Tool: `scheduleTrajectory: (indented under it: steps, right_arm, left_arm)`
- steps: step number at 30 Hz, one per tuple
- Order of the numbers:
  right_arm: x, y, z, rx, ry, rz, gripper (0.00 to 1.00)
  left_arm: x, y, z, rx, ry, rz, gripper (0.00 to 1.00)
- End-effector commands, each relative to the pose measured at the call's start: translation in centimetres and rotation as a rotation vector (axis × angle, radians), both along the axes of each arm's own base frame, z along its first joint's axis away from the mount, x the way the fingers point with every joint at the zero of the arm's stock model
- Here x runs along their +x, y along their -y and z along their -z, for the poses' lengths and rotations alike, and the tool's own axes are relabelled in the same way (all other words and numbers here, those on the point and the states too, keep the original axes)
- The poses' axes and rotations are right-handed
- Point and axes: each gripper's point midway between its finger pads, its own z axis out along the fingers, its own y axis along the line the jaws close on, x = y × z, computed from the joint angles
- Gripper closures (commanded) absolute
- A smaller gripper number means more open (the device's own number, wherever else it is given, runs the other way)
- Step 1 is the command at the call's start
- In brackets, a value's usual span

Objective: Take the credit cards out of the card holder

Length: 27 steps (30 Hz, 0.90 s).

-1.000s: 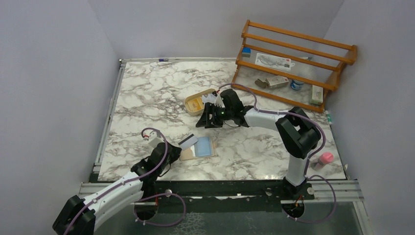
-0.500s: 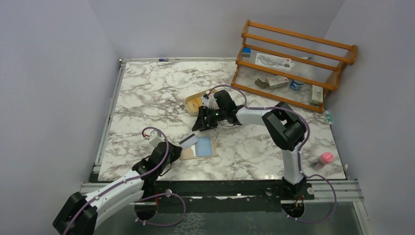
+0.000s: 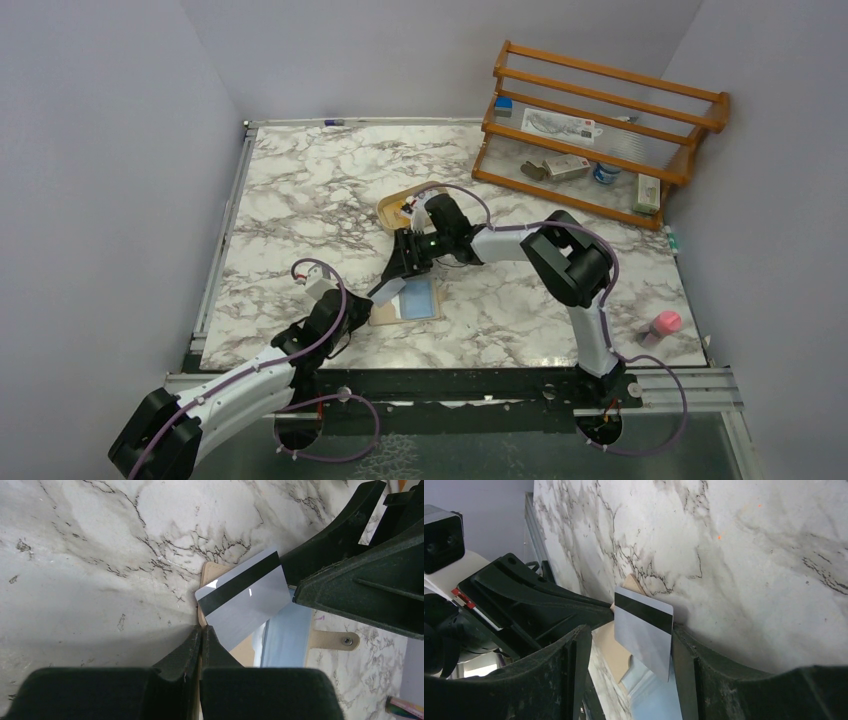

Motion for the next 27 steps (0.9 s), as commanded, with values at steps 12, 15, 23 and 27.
scheduleTrajectory:
  steps: [12,15,23,27]
  right_arm:
    - [-0.9,-1.1,-0.9,0.062,-0.025,-0.047,0.46]
    - [-1.0,-1.1,-1.2,0.071,-0.026,-0.05,0.53]
    - [-1.7,-1.3,-1.5,0.087,-0.035,-0.066,0.73]
    - [-1.8,-1.2,-1.8,0.093,-0.036,-0.072,0.99]
  left_arm:
    - [-0.9,-0.7,1.3,0.043,-0.041,0.013,1.0]
    - [-0.9,-0.7,1.4,0.042,-0.042,0.012,1.0]
    - [-1.0,-0.7,1.5,0.044,-0.045,0.013,1.0]
    - [-1.0,-0.8,1.4,0.041,-0.043,0.012,1.0]
